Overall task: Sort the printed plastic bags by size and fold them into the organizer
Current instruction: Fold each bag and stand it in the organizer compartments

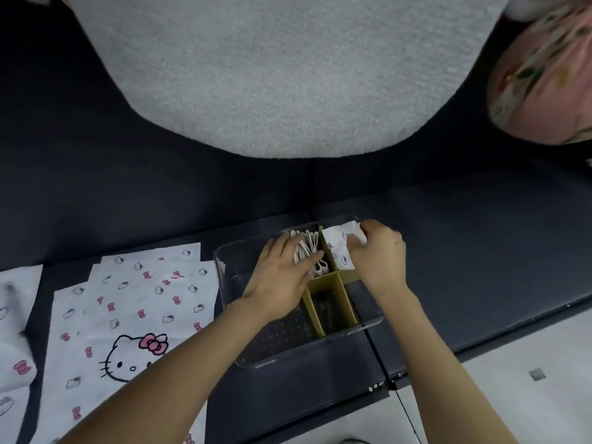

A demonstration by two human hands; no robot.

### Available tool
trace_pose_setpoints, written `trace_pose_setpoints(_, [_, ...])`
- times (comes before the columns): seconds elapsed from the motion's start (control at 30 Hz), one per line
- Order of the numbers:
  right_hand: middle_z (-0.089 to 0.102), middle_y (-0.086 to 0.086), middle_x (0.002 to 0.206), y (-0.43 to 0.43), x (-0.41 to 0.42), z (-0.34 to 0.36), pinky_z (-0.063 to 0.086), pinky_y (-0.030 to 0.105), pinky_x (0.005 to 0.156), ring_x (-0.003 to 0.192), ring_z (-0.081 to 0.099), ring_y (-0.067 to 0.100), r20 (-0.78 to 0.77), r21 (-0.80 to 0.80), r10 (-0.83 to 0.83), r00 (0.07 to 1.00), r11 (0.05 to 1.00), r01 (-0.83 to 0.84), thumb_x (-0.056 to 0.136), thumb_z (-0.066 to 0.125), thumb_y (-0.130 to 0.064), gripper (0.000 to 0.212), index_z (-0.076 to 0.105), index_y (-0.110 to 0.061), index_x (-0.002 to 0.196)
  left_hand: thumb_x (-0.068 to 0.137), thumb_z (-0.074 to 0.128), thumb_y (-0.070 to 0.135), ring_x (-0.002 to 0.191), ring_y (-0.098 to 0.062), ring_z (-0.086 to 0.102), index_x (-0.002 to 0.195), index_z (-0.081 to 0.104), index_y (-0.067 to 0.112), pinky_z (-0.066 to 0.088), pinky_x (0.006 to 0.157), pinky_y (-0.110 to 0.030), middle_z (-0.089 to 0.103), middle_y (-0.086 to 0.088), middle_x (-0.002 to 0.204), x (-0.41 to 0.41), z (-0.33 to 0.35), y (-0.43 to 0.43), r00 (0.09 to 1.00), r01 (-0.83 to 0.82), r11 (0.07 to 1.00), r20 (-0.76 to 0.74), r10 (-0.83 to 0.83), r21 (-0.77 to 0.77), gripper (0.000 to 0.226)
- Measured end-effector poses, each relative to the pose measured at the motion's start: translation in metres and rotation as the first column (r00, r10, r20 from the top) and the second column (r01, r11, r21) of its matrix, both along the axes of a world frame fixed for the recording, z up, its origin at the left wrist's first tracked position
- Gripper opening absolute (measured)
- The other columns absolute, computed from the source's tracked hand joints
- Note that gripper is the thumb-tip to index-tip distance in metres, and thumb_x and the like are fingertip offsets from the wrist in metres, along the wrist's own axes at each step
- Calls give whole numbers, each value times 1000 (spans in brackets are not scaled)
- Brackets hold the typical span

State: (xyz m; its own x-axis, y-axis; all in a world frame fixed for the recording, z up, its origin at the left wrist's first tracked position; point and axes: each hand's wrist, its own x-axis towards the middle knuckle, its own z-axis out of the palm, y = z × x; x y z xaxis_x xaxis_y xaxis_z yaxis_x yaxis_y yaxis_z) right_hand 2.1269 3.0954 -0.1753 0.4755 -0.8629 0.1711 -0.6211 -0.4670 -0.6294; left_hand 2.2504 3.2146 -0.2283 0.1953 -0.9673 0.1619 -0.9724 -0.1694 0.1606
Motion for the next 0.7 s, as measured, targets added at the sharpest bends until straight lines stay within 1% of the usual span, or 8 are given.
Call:
trace_pose_setpoints(0.07, [49, 4, 58, -1, 4, 4, 30, 22, 44, 47, 40, 12, 3, -9, 16, 1000, 1000, -16, 87, 56, -6, 20, 49, -5, 68, 101, 38, 31, 144, -35, 13, 145, 36, 29, 8, 118, -48, 20, -15, 155, -1, 0, 1, 999, -46, 998, -13, 47, 44, 44])
trace_pose_setpoints(0.1, [49, 5, 59, -2, 6, 6, 31, 23, 44, 48, 40, 13, -15, -16, 27, 1000, 1000, -27, 87, 55, -6, 19, 49, -5, 69, 102, 35, 32, 145, -33, 9, 147, 32, 30, 5, 119, -46, 16, -14, 157, -1, -2, 1, 999, -50, 998, -7, 50, 32, 45])
trace_pose_setpoints(0.17, [45, 3, 58, -4, 13, 5, 27, 24, 44, 48, 37, 14, -104, -27, 58, 993, 998, -61, 85, 53, -4, 25, 42, -8, 63, 100, 34, 33, 142, -38, 21, 143, 40, 28, 15, 116, -50, 27, -18, 152, 0, -3, 4, 999, -32, 999, -30, 32, 6, 44])
trace_pose_setpoints(0.27, [37, -2, 57, -8, 25, -5, 21, 23, 44, 48, 34, 11, -225, 27, 104, 969, 995, -101, 84, 51, -4, 36, 31, -17, 57, 92, 38, 31, 128, -43, 43, 133, 53, 23, 35, 103, -55, 47, -23, 138, 2, -10, 5, 996, -29, 999, -88, 26, -29, 45])
trace_pose_setpoints(0.37, [39, -3, 55, -10, 33, -14, 24, 21, 45, 51, 41, 14, -265, 103, 157, 952, 986, -134, 87, 53, -10, 37, 35, -18, 55, 91, 56, 22, 135, -43, 34, 139, 47, 22, 28, 108, -54, 39, -22, 145, 0, -14, 6, 995, -29, 997, -95, 22, -76, 48])
trace_pose_setpoints(0.5, [39, -4, 50, -9, 27, -12, 25, 23, 45, 46, 36, 10, -224, 193, 174, 959, 972, -131, 88, 58, -23, 41, 39, -15, 53, 93, 56, 22, 139, -42, 25, 143, 41, 23, 20, 111, -50, 30, -20, 151, 0, -16, 7, 996, -27, 996, -88, 19, -89, 53])
trace_pose_setpoints(0.63, [50, 4, 49, 0, 14, -18, 33, 24, 46, 45, 42, 15, -180, 90, 57, 982, 995, -42, 87, 59, -19, 38, 51, -7, 51, 93, 56, 23, 141, -41, 21, 145, 37, 25, 17, 113, -50, 25, -18, 153, 0, -17, 7, 996, -33, 996, -86, 25, -85, 55])
trace_pose_setpoints(0.7, [44, 0, 46, 4, 18, -23, 28, 22, 43, 42, 37, 13, -185, 78, 23, 983, 997, -9, 88, 59, -18, 44, 45, -13, 47, 94, 54, 22, 142, -41, 16, 147, 32, 27, 12, 114, -46, 21, -17, 155, -2, -16, 7, 996, -46, 996, -74, 40, -77, 57])
